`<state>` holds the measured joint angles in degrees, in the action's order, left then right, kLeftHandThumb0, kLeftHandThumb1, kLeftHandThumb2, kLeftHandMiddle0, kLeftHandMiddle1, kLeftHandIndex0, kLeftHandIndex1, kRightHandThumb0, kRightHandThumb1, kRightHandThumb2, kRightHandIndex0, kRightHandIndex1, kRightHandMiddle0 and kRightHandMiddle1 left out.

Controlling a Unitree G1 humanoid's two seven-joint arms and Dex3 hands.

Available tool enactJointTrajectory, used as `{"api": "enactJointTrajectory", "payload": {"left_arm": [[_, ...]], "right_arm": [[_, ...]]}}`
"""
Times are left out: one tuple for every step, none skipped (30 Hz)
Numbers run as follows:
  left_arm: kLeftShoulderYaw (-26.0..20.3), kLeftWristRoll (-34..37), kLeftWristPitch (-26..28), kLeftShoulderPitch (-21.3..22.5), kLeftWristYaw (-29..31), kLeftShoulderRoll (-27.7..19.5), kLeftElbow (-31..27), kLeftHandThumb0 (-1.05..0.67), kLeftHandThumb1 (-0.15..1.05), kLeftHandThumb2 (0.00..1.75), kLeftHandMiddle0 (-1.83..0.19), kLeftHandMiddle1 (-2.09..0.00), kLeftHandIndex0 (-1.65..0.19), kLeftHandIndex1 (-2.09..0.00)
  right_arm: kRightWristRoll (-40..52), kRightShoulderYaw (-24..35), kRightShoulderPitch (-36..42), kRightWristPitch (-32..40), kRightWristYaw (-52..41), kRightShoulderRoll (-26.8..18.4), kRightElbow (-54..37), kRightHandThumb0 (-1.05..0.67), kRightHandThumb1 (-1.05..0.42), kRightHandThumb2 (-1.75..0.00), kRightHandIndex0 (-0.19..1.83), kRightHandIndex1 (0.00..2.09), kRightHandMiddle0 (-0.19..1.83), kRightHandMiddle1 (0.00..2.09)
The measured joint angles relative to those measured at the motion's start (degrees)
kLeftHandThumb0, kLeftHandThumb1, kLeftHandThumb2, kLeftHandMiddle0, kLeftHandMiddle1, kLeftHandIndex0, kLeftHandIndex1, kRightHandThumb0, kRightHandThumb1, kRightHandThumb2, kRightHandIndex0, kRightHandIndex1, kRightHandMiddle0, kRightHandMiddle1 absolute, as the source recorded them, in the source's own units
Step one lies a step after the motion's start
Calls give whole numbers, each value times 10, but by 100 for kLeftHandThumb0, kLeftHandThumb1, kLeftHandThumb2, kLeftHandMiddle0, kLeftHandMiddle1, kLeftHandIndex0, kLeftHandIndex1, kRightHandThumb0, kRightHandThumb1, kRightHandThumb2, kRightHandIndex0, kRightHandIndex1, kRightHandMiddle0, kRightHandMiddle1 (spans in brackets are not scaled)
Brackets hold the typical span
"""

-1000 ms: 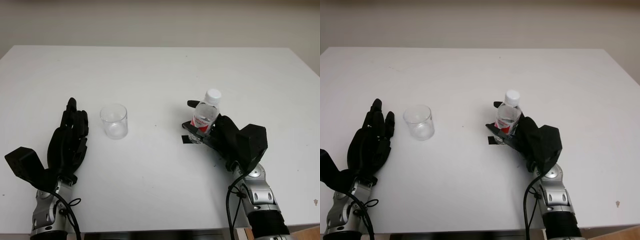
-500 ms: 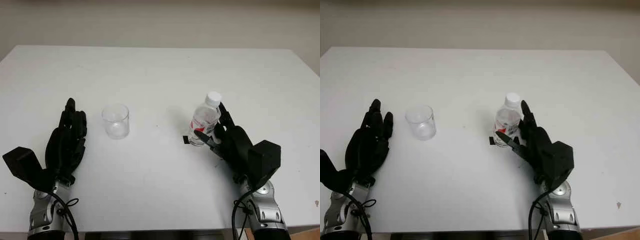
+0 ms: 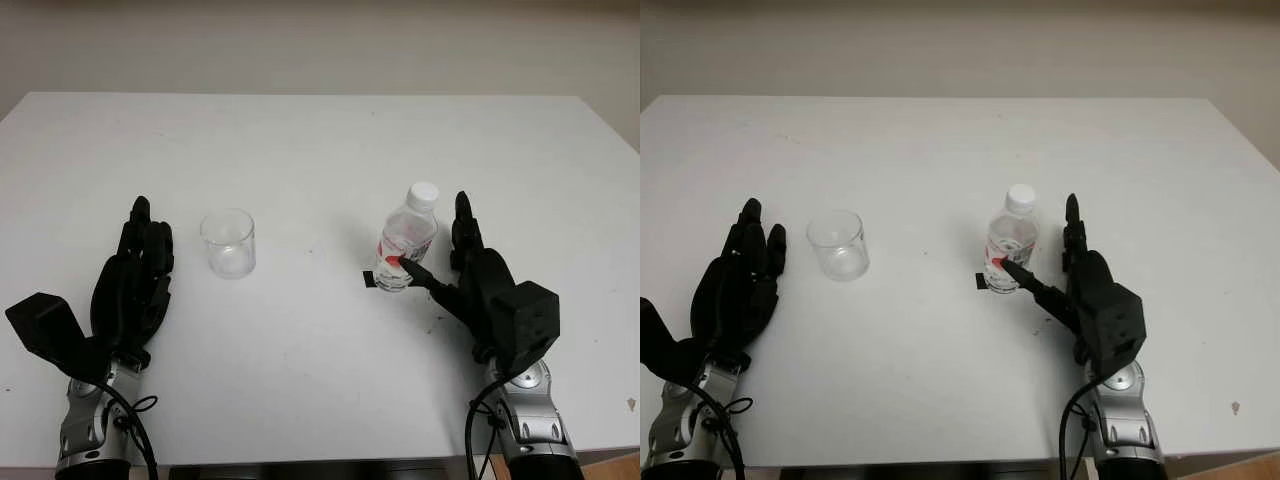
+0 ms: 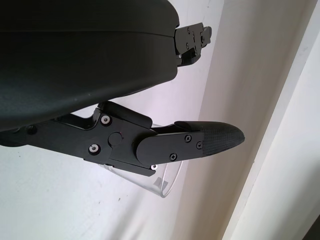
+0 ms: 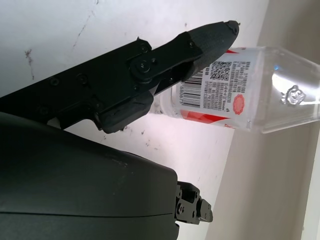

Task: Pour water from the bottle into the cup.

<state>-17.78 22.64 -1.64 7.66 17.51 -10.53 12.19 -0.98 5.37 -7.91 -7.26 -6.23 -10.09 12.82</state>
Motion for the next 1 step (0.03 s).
{"api": "enactJointTrajectory", "payload": {"left_arm": [[0, 0, 0, 0, 0, 0, 0, -73, 105, 46, 18, -5, 16, -6]], "right_arm": [[1, 0, -2, -1, -3, 0, 0, -95, -90, -5, -19, 0, -19, 0]]}}
